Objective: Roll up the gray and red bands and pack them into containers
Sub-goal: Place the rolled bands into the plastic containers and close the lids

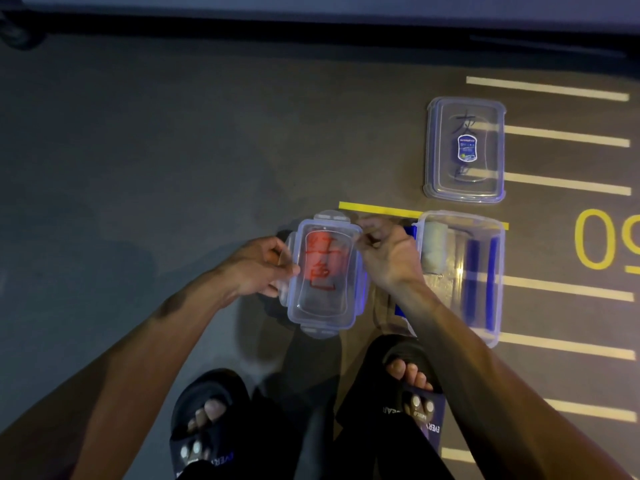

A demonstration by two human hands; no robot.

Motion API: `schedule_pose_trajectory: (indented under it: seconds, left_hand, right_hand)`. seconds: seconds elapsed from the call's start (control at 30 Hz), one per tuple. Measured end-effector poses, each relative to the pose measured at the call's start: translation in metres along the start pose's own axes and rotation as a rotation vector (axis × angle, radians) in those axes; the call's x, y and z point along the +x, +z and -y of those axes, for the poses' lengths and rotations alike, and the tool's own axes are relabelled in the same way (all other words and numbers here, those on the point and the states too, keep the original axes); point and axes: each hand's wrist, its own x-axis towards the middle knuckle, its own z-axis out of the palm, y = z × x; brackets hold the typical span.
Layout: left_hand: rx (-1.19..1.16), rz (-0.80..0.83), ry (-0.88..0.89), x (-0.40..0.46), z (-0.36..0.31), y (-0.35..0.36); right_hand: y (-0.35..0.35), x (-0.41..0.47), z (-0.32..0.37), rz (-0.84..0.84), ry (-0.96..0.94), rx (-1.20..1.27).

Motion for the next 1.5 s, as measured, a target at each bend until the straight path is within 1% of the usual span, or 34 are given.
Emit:
schedule_pose_trajectory:
  seconds: [0.07,0.17,0.27,0.33,0.43,0.57,0.63,0.7,0.77,0.8,0.87,0.93,1.07,1.13,1.27,1.43,1.5]
  left_hand:
    - [0.03,0.001,-0.014,0.001,-0.002,-0.001]
    - [0.04,-0.024,0.063,0.005,-0.01,-0.002]
    - [0.023,-0.134,0.186,0.014,-0.021,0.001]
    - [0.063,-0.204,0.235,0.022,-0.025,0.004]
    - [0.093,-0.251,0.237,0.028,-0.025,0.007]
    - [0.061,-0.24,0.218,0.029,-0.028,0.007]
    - [0.064,-0.248,0.207,0.03,-0.029,0.007]
    - [0.109,-0.289,0.221,0.03,-0.027,0.008]
    - [0.188,-0.372,0.267,0.026,-0.021,0.012]
    - [0.198,-0.412,0.279,0.02,-0.017,0.014]
    - [0.194,-0.45,0.253,0.008,-0.006,0.016]
    - [0.187,-0.438,0.224,-0.003,0.008,0.015]
    - [0.054,-0.38,0.149,-0.021,0.023,0.024]
    - [0.031,-0.351,0.151,-0.021,0.023,0.027]
    - [0.058,-0.316,0.134,-0.017,0.015,0.026]
    - [-0.08,-0.247,0.051,-0.014,0.01,0.024]
    - [-0.092,-0.21,0.046,-0.011,0.01,0.02]
  right_hand:
    - [-0.003,0.002,0.004,-0.028,-0.005,-0.06]
    - [-0.003,0.006,0.004,-0.036,-0.007,-0.09]
    - [-0.001,0.01,0.001,-0.054,-0.012,-0.05]
    - [-0.003,0.01,0.0,-0.08,-0.038,-0.035]
    - [-0.007,0.01,0.003,-0.07,-0.029,-0.019]
    - [-0.01,0.015,0.008,-0.066,-0.004,-0.198]
    - [-0.011,0.015,0.01,-0.053,0.008,-0.225]
    - [-0.012,0.012,0.011,-0.063,-0.028,-0.251]
    - [-0.01,0.007,0.006,-0.067,-0.087,-0.371]
    - [-0.009,0.003,0.003,-0.045,-0.072,-0.431]
    - [-0.004,-0.002,-0.006,0.02,0.052,-0.423]
    - [0.0,-0.008,-0.021,0.06,0.13,-0.369]
    - [0.003,-0.017,-0.033,0.042,0.138,-0.301]
    - [0.006,-0.017,-0.031,0.043,0.142,-0.263]
    - [0.009,-0.01,-0.035,0.059,0.169,-0.142]
    - [0.008,-0.004,-0.032,0.058,0.174,-0.122]
    - [0.009,-0.002,-0.034,0.073,0.179,-0.107]
